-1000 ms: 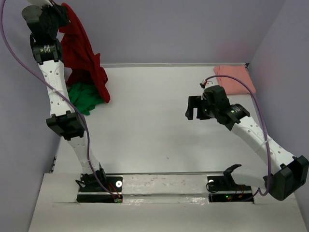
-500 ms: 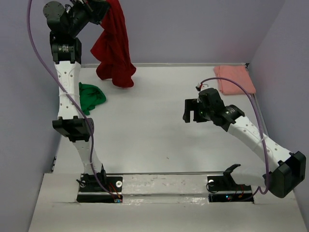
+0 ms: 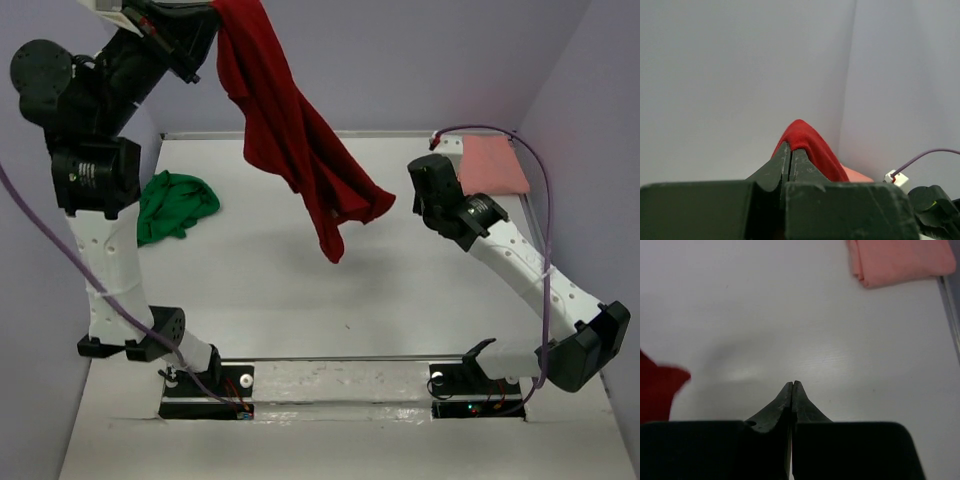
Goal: Fold and stack the t-shirts
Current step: Grab the tshirt from the pile, then move the tshirt to the center of the board
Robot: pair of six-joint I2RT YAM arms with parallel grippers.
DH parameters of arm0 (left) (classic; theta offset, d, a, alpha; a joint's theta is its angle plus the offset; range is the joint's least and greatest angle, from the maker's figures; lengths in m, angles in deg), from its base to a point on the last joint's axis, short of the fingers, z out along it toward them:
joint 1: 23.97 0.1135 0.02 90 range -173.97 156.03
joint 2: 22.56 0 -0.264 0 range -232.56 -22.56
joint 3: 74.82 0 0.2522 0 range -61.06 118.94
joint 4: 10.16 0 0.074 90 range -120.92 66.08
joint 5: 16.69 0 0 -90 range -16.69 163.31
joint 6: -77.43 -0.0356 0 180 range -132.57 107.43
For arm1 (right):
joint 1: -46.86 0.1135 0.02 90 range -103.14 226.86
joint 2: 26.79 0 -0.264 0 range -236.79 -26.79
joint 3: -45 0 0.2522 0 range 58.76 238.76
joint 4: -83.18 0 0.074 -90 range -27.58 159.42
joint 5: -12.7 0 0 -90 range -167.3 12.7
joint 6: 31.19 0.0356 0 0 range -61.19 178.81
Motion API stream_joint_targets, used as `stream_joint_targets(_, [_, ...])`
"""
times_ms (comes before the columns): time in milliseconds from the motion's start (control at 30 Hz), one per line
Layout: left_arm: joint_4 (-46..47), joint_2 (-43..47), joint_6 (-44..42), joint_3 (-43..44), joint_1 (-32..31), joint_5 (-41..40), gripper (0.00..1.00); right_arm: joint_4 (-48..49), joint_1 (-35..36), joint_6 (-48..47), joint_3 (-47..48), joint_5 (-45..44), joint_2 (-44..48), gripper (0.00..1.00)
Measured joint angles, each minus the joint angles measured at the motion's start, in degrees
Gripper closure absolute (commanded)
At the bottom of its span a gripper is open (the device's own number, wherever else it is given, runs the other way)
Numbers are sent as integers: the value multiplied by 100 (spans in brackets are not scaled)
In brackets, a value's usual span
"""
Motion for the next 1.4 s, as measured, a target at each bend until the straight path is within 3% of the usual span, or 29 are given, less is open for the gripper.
stream_joint_targets(200, [-717,1058,-297,-44,20,-809,100,76,-446,-411,1106,-748,-459,100])
stream_joint_targets(333, [-940,1764,-291,-632,20,-942,100,138,-595,-643,1556,-1097,-376,100])
stream_joint_targets(600, [-1480,2297,-236,-935,20,-1180,100,195,-588,-850,1703,-1202,-68,100])
stream_joint_targets(800, [-1893,1799,-284,-640,13,-1598,100,195,-588,-925,1720,-1097,-68,100])
stream_joint_targets(1033, [-2052,326,-240,83,-586,-1858,100,195,-588,-973,1720,-1027,-192,100])
stream_joint_targets(1233, [-2931,461,-1047,-179,-603,-4094,100,199,-588,-1032,1720,-1019,-210,100])
stream_joint_targets(1400, [-2973,990,-1360,-153,-603,-5121,100,199,-588,-1054,1720,-916,-236,100])
